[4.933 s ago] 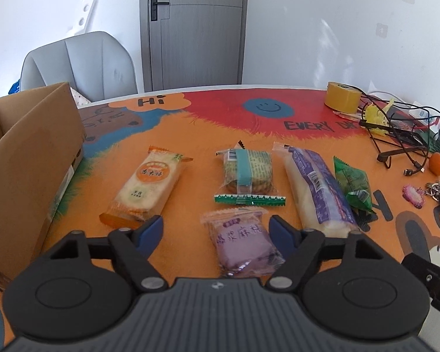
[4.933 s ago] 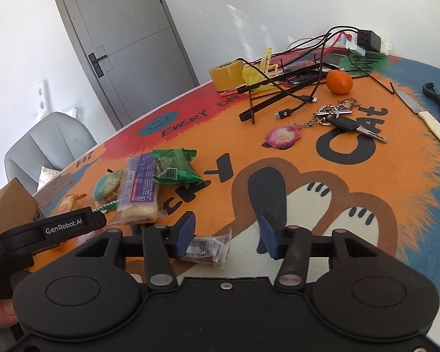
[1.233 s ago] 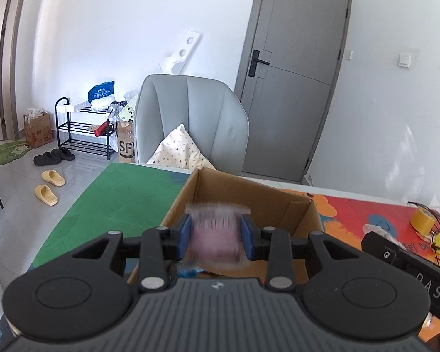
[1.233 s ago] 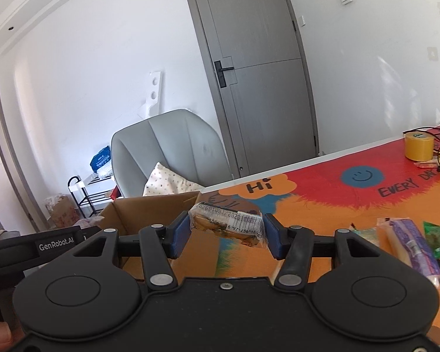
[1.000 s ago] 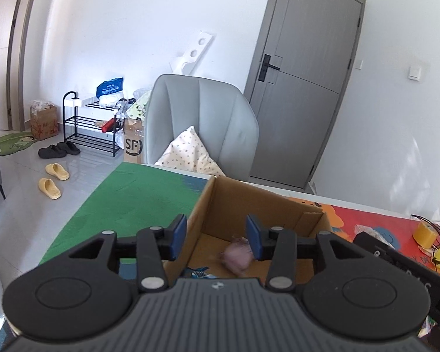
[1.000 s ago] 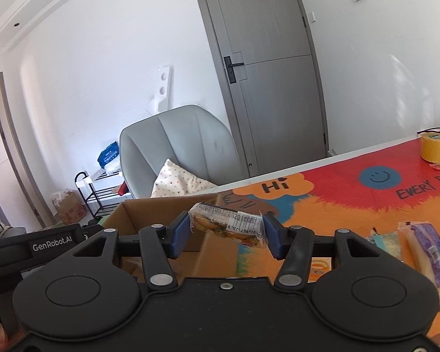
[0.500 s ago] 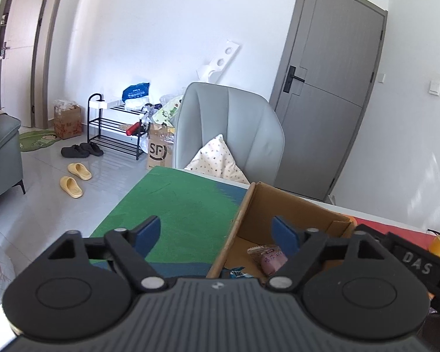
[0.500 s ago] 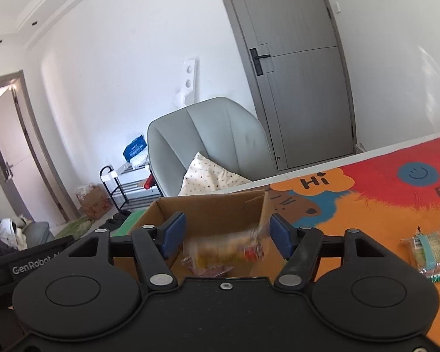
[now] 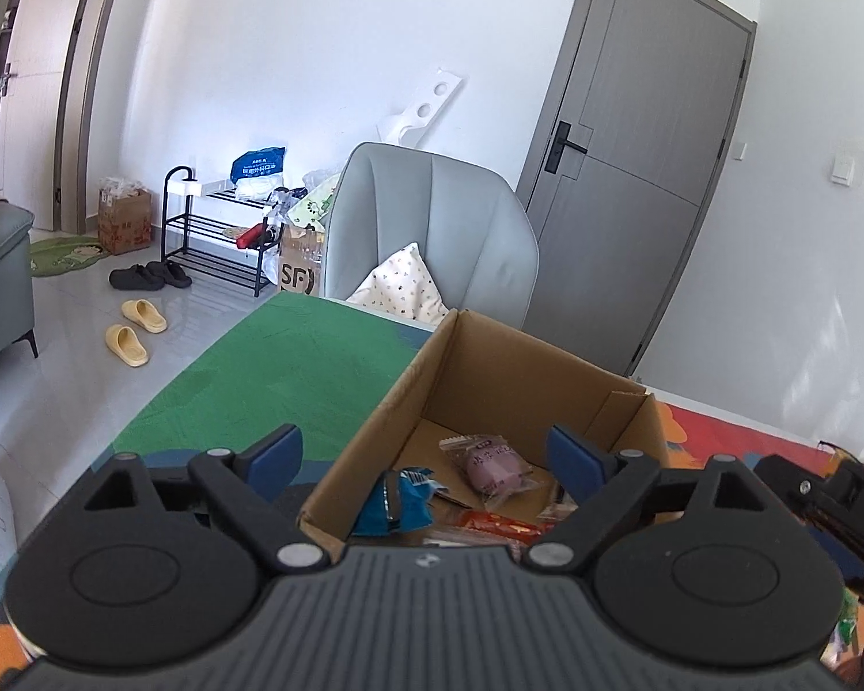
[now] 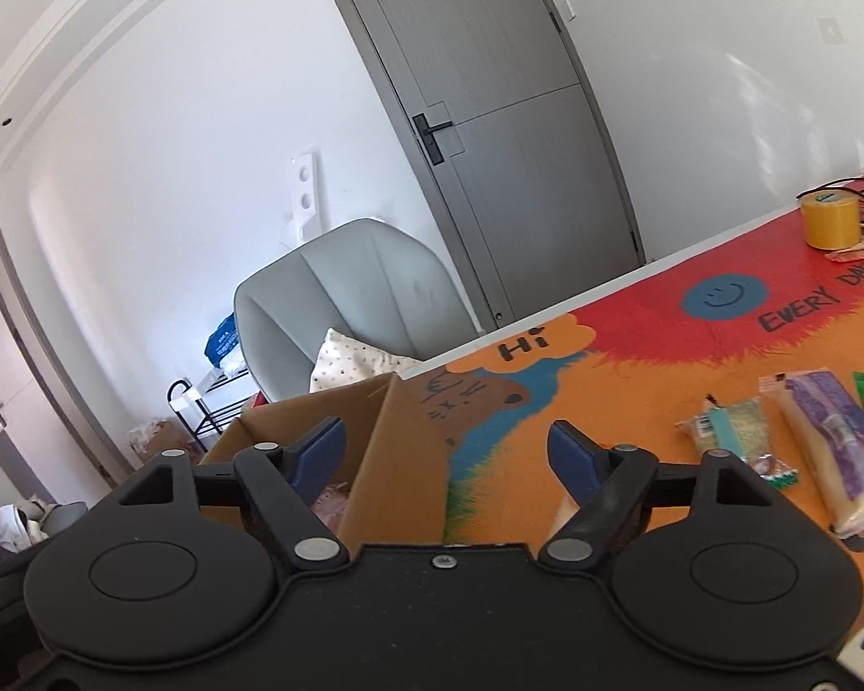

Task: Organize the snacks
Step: 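Open both grippers to release the two packs into the box, then grasp the cream rice cake pack with the left gripper while the right grasps the green snack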

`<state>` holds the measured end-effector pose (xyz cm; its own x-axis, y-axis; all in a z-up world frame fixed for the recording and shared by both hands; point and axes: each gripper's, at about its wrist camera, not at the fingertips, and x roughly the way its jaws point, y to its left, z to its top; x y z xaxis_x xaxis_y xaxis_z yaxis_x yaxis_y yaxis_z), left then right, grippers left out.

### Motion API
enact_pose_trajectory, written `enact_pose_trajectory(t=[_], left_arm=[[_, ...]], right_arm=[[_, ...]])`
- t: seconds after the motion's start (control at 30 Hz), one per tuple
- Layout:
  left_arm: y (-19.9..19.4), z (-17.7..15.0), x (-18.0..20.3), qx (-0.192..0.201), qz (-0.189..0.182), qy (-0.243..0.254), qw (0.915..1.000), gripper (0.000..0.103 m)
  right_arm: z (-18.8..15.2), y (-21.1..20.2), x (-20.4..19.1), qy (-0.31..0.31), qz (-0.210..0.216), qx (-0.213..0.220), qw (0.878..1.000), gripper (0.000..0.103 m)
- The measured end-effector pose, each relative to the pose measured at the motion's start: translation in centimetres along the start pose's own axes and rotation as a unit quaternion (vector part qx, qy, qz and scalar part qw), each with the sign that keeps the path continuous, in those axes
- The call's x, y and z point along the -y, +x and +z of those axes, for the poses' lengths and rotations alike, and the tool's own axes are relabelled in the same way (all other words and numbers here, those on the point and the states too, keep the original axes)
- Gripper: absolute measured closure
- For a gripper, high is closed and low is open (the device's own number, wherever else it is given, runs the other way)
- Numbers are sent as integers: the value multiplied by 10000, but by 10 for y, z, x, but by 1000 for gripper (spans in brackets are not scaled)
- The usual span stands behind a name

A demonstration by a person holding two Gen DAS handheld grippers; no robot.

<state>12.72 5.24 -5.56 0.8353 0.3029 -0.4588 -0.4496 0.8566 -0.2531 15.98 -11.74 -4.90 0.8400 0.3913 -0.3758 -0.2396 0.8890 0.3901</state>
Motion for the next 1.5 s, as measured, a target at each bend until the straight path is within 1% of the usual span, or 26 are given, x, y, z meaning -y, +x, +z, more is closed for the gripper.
enact_pose_trajectory(t=[0.1,0.13,0.2,0.23,0.3,0.33,0.43,0.53,0.63,0.93,1.1,1.2,1.4,1.5], left_arm=[[-3,-2,6,-21,23,107,9999,11],[-5,-4,9,9,56,153,9999,9],[-9,-6,14,61,101,241,9996,7],[-10,-8,16,60,130,287,9995,7],[-12,-8,21,42,183,377,9991,6],[-14,-9,24,65,204,427,9989,6],[-21,-11,30,68,83,489,9987,6],[-27,-14,39,40,-31,614,9981,6],[-35,-19,51,38,-184,786,9967,6],[-51,-36,94,-70,-653,1180,9908,6],[-57,-46,113,-125,-901,1290,9875,6],[-56,-53,122,-186,-1036,1319,9856,6],[-49,-68,138,-289,-1256,1461,9808,6],[-43,-72,145,-337,-1275,1530,9794,6]], right_arm=[[0,-8,7,-17,-65,17,10000,19],[0,-11,10,-17,-92,27,10000,18],[1,-16,17,-21,-147,33,9999,13],[1,-18,20,-26,-183,29,9998,12],[0,-21,26,-50,-252,18,9997,6],[-1,-23,29,-56,-290,7,9996,6],[-3,-28,38,-46,-369,-44,9993,5],[-3,-35,48,-3,-454,-51,9990,0],[-1,-44,56,-73,-615,-48,9981,0],[7,-70,91,75,-844,2,9964,0],[13,-90,116,262,-926,89,9953,0],[16,-101,127,254,-1054,168,9940,0],[14,-102,152,396,-1283,159,9908,0],[10,-98,163,465,-1340,102,9898,0]])
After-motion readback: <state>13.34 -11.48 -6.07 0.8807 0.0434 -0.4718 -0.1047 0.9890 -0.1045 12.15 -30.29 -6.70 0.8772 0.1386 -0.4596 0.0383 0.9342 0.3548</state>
